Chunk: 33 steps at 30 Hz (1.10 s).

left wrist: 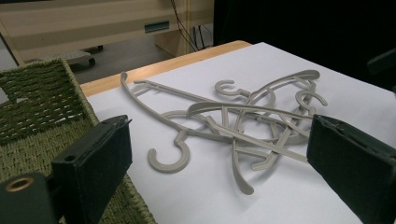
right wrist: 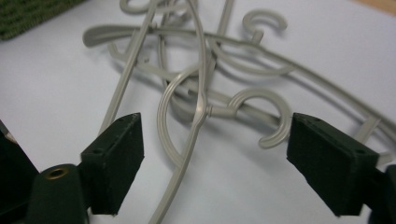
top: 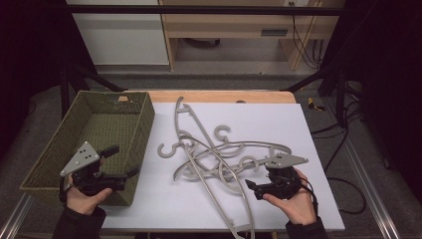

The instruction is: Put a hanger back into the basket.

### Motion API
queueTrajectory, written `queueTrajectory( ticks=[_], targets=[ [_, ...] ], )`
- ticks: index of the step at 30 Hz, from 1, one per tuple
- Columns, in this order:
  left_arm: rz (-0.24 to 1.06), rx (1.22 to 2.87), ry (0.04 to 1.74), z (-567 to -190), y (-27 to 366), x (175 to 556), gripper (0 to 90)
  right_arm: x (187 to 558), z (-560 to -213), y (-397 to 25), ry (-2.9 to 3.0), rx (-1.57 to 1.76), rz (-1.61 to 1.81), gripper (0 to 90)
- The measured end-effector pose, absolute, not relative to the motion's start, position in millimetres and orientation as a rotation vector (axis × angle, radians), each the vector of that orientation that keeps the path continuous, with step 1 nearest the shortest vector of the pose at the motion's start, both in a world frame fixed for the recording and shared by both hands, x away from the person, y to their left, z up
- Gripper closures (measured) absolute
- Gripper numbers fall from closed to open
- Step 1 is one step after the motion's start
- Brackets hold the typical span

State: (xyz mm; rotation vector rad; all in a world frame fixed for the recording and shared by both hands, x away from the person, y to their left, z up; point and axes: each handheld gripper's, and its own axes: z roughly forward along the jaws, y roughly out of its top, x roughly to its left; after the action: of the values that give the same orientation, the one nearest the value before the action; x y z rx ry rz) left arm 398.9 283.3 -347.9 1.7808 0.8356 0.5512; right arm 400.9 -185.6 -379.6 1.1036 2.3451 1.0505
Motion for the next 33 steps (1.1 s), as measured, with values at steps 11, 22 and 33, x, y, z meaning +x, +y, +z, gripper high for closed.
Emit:
queueTrajectory(
  ticks=[11, 22, 33],
  targets=[
    [0.549, 1.799, 0.835, -349.6, 280.6, 399.4, 6.2, 407.1, -414.6, -164.1, 2.487, 1.170, 0.874, 32.1],
    [0.548, 1.804, 0.836, -350.7, 278.9, 400.1, 6.3, 410.3, -435.9, -149.4, 2.571, 1.314, 0.772, 50.4],
    [0.544, 1.820, 0.832, -352.7, 275.2, 401.1, 6.4, 417.4, -450.0, -143.5, 2.598, 1.348, 0.742, 69.4]
  ],
)
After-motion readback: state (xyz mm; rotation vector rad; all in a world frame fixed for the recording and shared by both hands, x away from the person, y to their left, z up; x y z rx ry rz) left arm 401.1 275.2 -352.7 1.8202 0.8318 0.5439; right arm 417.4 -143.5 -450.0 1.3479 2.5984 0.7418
